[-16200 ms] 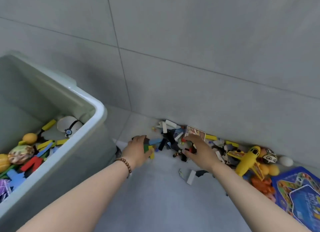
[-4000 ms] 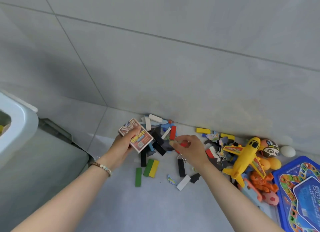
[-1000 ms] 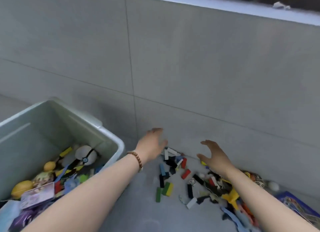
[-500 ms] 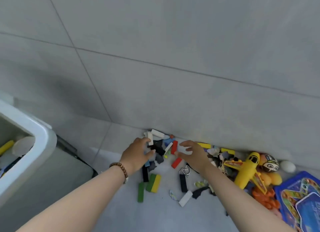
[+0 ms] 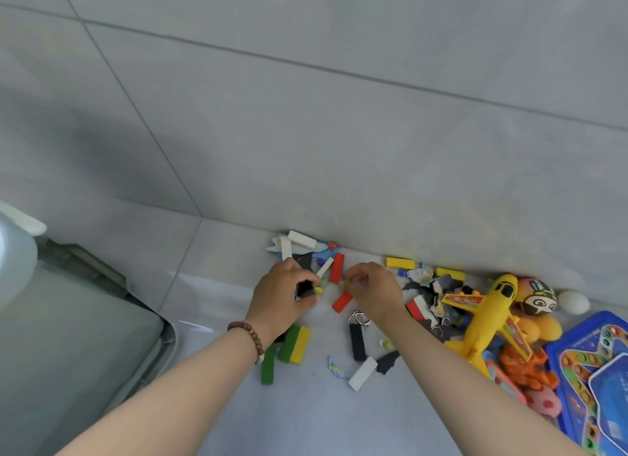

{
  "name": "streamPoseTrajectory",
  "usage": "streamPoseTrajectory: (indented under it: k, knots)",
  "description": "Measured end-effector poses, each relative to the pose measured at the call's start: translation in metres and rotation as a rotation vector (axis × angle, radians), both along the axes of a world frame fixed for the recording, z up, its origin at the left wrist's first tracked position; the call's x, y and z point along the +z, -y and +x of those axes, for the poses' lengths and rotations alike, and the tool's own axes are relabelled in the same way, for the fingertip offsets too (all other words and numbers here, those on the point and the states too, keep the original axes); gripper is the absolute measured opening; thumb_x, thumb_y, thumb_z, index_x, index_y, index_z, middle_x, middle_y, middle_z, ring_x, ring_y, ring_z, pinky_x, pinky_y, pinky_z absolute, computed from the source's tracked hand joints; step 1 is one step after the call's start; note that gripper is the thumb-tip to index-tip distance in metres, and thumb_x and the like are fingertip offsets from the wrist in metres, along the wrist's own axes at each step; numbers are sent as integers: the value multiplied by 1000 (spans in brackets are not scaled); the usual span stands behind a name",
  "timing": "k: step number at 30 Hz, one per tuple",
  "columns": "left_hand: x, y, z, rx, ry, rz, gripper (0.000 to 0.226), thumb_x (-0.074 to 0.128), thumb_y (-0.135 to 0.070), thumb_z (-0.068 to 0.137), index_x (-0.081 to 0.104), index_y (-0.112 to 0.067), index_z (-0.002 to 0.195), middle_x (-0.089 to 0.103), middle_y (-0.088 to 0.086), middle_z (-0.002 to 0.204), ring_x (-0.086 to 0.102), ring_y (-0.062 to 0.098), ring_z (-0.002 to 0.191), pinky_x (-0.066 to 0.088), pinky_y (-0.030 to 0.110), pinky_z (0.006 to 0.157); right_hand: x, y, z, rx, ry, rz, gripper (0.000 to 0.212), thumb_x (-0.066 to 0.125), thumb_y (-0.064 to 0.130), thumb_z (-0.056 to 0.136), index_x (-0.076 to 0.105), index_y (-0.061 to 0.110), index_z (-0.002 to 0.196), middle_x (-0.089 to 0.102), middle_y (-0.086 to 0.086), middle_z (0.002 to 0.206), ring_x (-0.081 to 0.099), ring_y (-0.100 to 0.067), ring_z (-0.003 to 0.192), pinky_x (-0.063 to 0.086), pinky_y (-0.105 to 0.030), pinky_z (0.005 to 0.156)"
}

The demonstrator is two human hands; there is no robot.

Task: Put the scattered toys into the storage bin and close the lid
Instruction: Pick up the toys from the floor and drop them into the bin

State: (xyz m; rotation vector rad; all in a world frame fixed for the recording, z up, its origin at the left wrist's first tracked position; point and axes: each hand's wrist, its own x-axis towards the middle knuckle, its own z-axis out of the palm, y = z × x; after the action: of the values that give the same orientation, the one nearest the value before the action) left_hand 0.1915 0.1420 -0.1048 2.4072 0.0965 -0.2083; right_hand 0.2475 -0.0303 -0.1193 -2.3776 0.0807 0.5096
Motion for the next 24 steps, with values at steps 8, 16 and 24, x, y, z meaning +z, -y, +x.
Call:
streamPoseTrajectory:
  k: [8,16,24]
  knots:
    - [-6,8,7,-27,81,156,16,70,-33,81,71,-27,96,41,-8,89,47,13,91,36,20,70,6,13,-6,-159,48,292,8,71,13,82,68,19,78,66,10,76,59,0,70,44,-7,65]
    - [0,3,4,449,-84,-592,11,69,-15,84,59,-18,87,63,-4,87,54,9,68,45,16,66,37,5,2,-462,-334,878,16,52,14,93,68,12,93,66,2,78,60,-10,73,41,-21,65]
    - [14,-11,1,749,-353,-1132,12,47,-9,96,56,-10,89,63,6,83,53,14,63,49,21,59,27,-18,-5,-181,-156,493,7,69,12,83,69,6,87,46,17,43,38,-1,40,29,-9,46]
